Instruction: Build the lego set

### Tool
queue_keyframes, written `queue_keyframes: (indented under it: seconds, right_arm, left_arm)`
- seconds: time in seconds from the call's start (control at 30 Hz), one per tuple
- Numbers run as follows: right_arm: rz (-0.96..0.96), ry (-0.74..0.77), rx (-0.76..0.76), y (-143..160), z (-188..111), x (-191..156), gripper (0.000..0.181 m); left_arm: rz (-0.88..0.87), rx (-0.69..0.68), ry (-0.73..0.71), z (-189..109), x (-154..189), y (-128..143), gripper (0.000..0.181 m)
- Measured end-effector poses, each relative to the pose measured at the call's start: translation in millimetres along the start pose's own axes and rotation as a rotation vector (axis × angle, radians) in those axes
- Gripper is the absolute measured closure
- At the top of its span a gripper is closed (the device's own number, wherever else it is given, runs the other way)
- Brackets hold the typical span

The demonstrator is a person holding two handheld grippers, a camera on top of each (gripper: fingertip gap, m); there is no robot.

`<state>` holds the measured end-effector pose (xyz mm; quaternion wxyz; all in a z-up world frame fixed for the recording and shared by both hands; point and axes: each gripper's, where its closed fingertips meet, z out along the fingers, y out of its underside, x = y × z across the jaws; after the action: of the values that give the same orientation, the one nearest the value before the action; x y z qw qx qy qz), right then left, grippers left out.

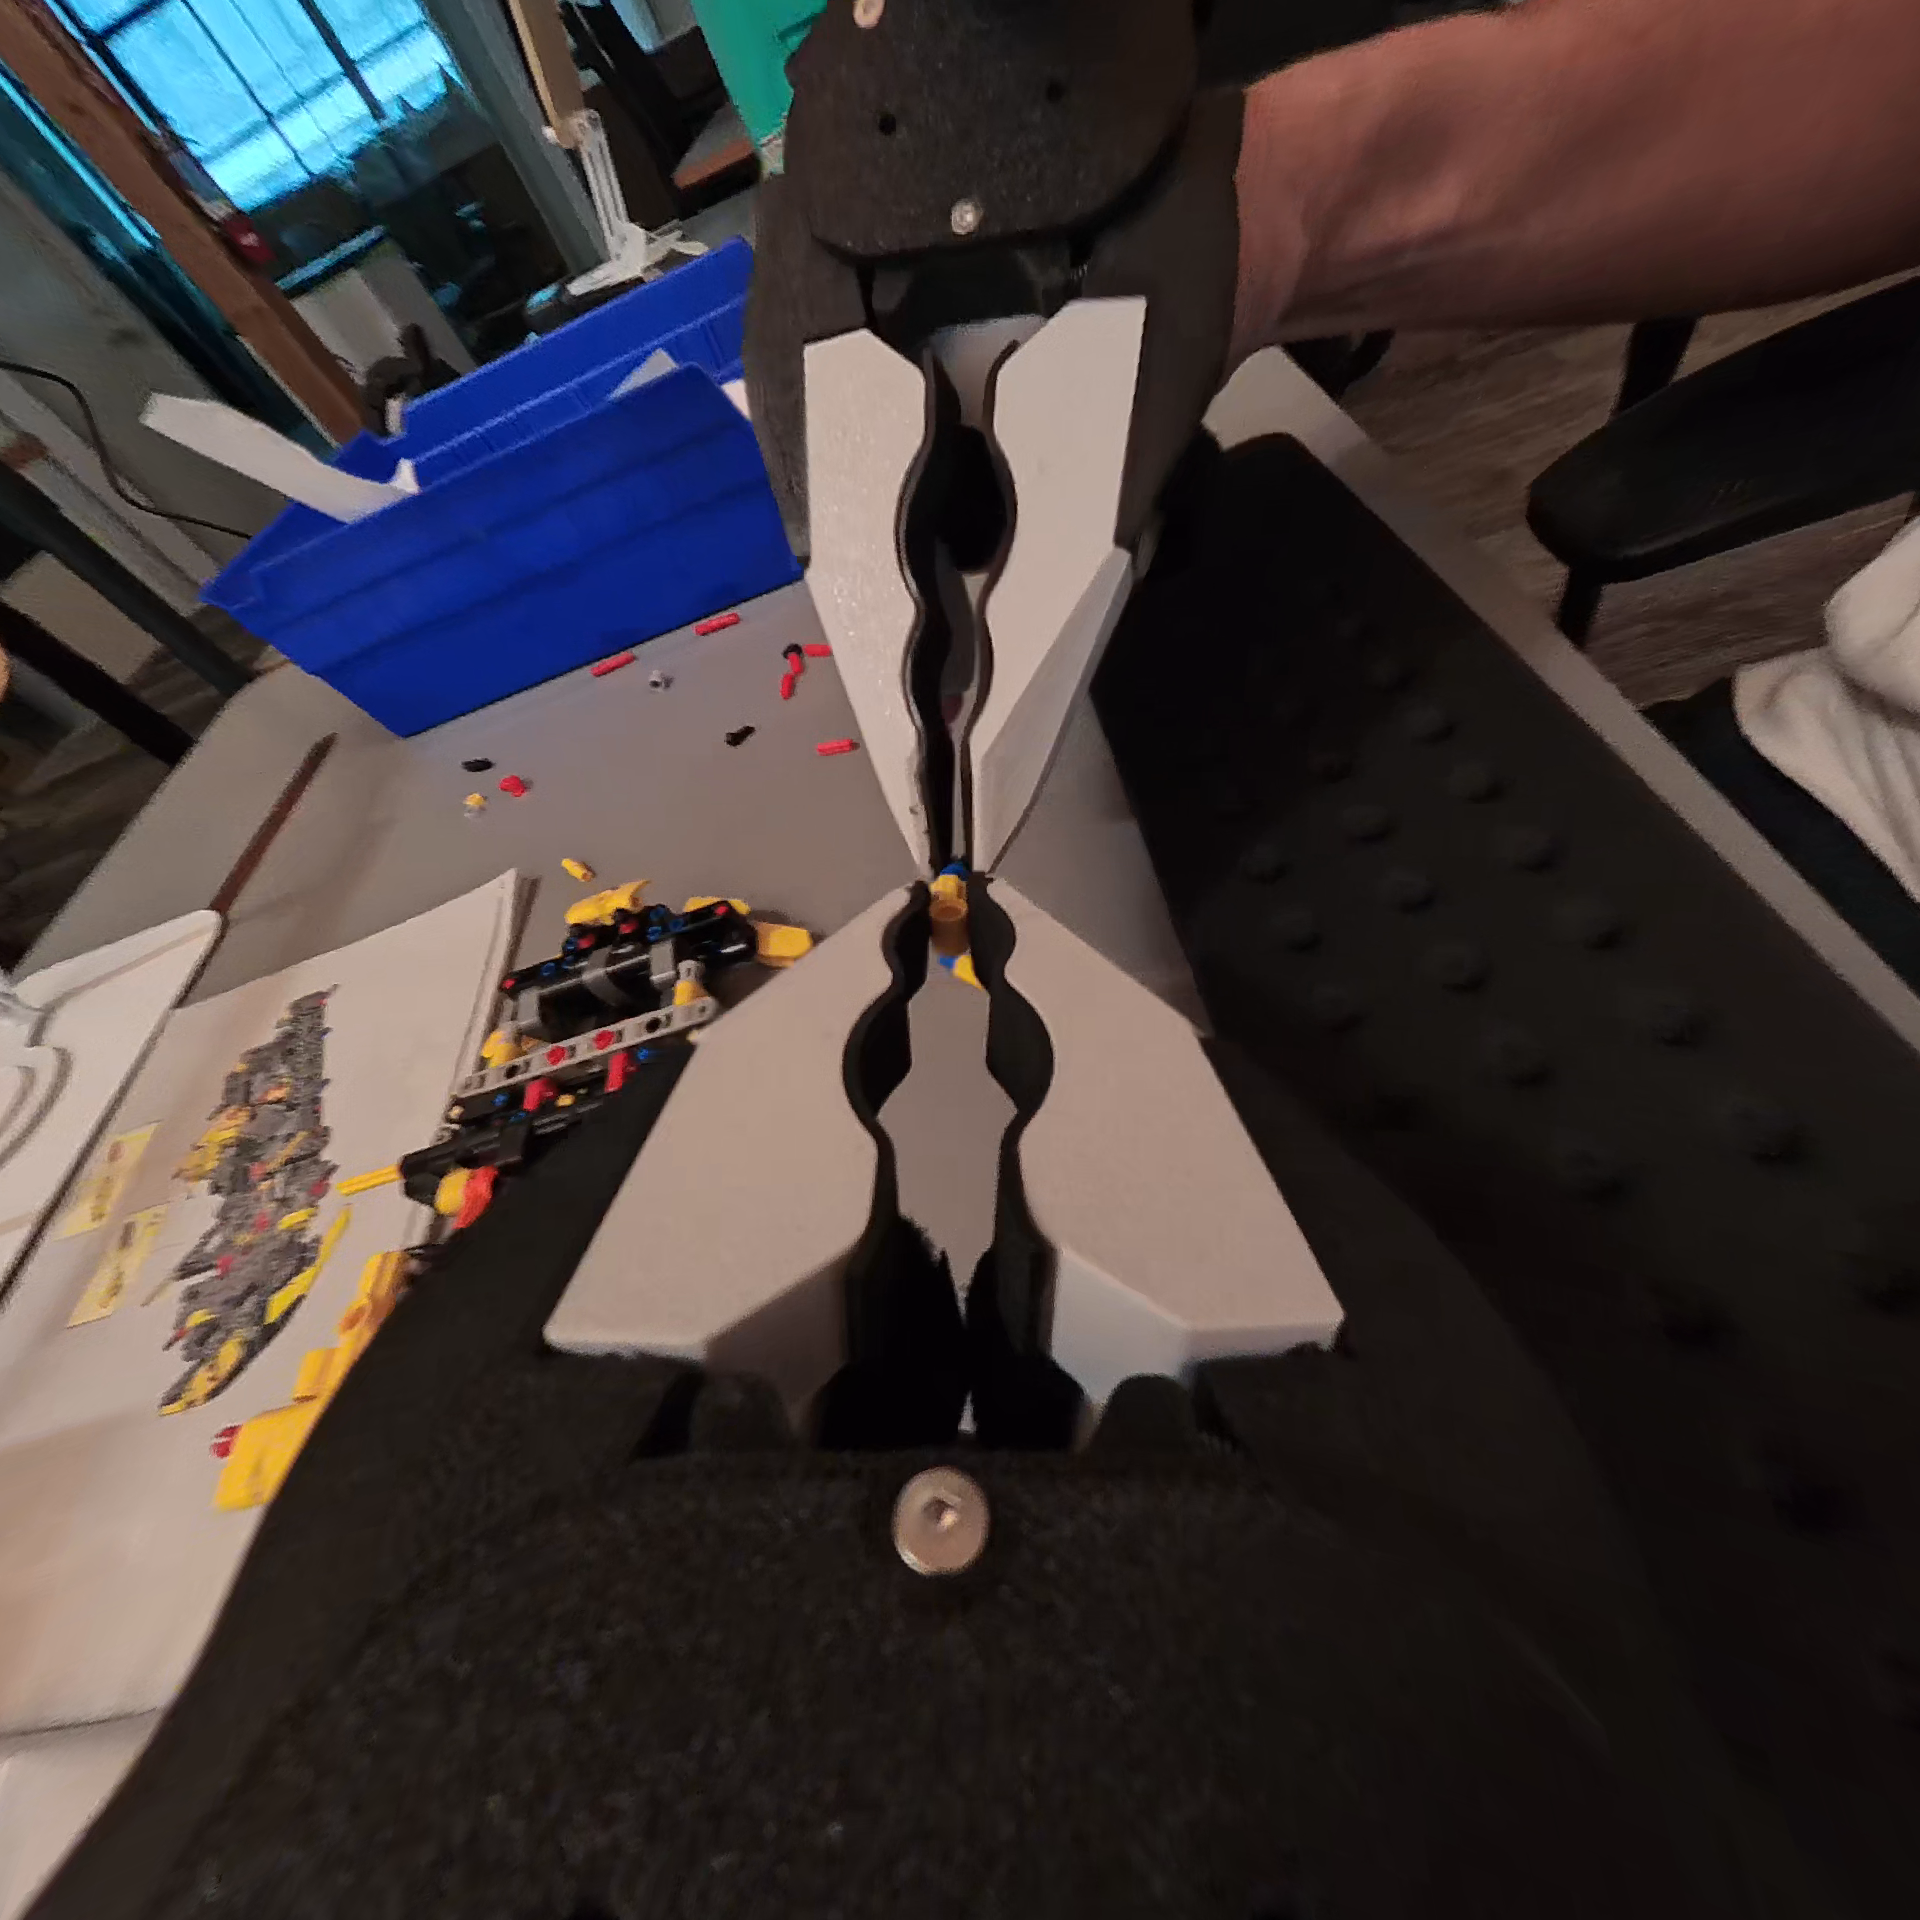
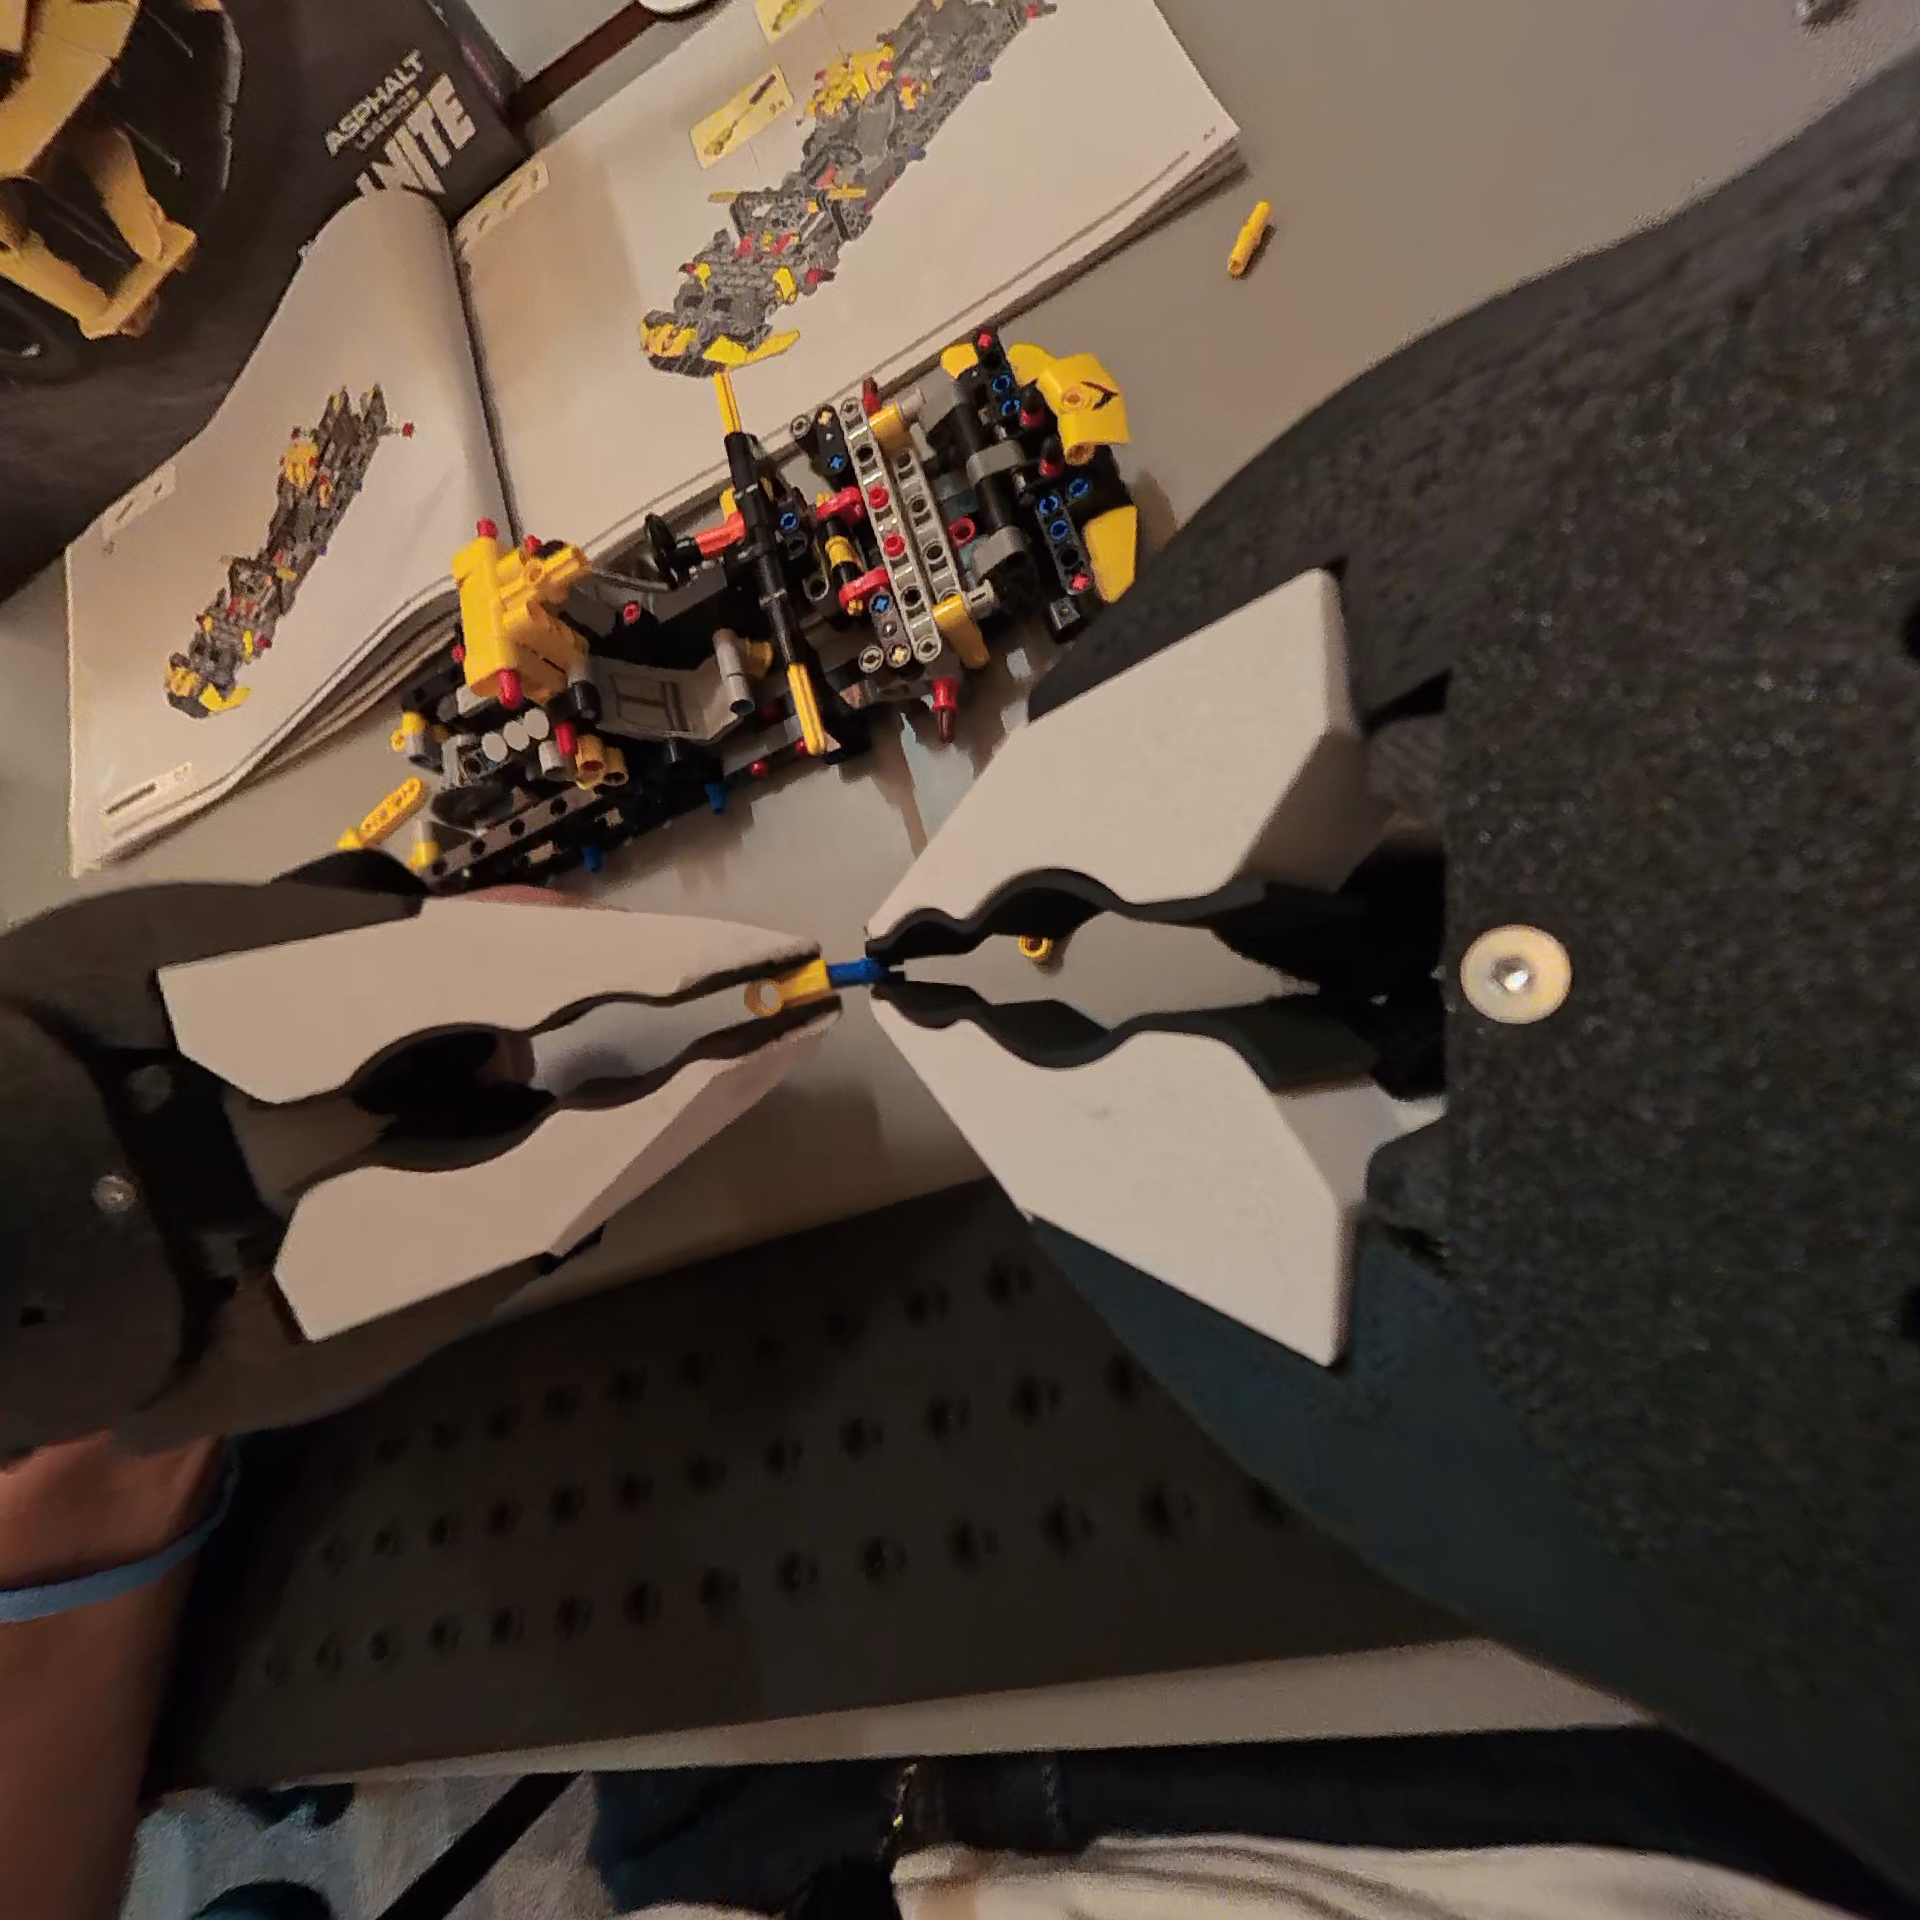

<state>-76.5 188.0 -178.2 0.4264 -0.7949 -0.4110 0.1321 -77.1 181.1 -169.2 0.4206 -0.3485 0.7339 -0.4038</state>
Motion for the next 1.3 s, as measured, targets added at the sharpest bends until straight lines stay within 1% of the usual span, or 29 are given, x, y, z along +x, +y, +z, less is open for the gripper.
queue_keyframes:
  seconds: [0.07,0.13,0.2,0.23,0.3,0.33,0.37,0.4,0.43,0.47,0.53,0.57,0.63,0.7,0.73,0.8,0.83,0.9,0.97,1.07,1.2,1.3]
  right_arm:
    - [0.077,0.026,0.047,-6,-6,8,0.173]
    - [0.188,0.046,0.110,-13,-11,15,0.155]
    - [0.322,0.063,0.179,-18,-13,21,0.145]
    - [0.399,0.063,0.224,-21,-12,22,0.137]
    - [0.534,0.043,0.305,-28,-10,20,0.129]
    - [0.544,0.084,0.311,-25,-13,23,0.129]
    - [0.545,0.168,0.303,-16,-19,32,0.136]
    - [0.546,0.216,0.310,-10,-26,38,0.146]
    - [0.557,0.209,0.310,-4,-31,38,0.148]
    - [0.580,0.189,0.276,5,-34,35,0.147]
    - [0.604,0.140,0.139,29,-37,21,0.149]
    - [0.589,0.107,0.064,39,-38,8,0.153]
    - [0.522,0.070,-0.026,44,-35,-14,0.153]
    - [0.421,0.070,-0.089,43,-27,-24,0.153]
    - [0.368,0.062,-0.105,42,-21,-26,0.153]
    - [0.283,0.000,-0.129,40,-8,-28,0.159]
    - [0.254,-0.024,-0.140,40,-2,-25,0.158]
    - [0.219,-0.135,-0.145,38,12,-29,0.159]
    - [0.170,-0.210,-0.163,36,22,-33,0.158]
    - [0.075,-0.245,-0.228,42,31,-35,0.160]
    - [0.070,-0.277,-0.259,44,39,-32,0.163]
    - [0.016,-0.251,-0.297,46,43,-29,0.171]
  left_arm:
    - [0.071,-0.017,-0.059,1,-5,-1,0.174]
    - [0.164,-0.051,-0.133,3,-9,2,0.174]
    - [0.242,-0.056,-0.220,2,-16,-2,0.174]
    - [0.273,-0.067,-0.262,2,-20,-3,0.174]
    - [0.315,-0.084,-0.294,2,-22,-2,0.174]
    - [0.309,-0.086,-0.283,3,-21,-1,0.174]
    - [0.290,-0.088,-0.269,3,-20,1,0.174]
    - [0.269,-0.085,-0.265,3,-21,1,0.174]
    - [0.241,-0.083,-0.252,2,-21,2,0.174]
    - [0.204,-0.083,-0.236,2,-22,4,0.174]
    - [0.144,-0.089,-0.209,-1,-25,10,0.174]
    - [0.111,-0.093,-0.191,-1,-26,12,0.174]
    - [0.048,-0.067,-0.180,-4,-29,10,0.174]
    - [-0.037,-0.058,-0.074,-3,-18,11,0.174]
    - [-0.076,-0.068,-0.029,-3,-13,14,0.174]
    - [-0.122,-0.090,0.017,-4,-10,19,0.174]
    - [-0.141,-0.091,0.043,-5,-7,20,0.174]
    - [-0.176,-0.088,0.079,-9,-5,20,0.174]
    - [-0.194,-0.094,0.114,-14,-4,19,0.174]
    - [-0.212,-0.128,0.157,-21,-1,25,0.174]
    - [-0.218,-0.150,0.165,-22,-1,31,0.174]
    - [-0.224,-0.160,0.182,-21,3,33,0.174]
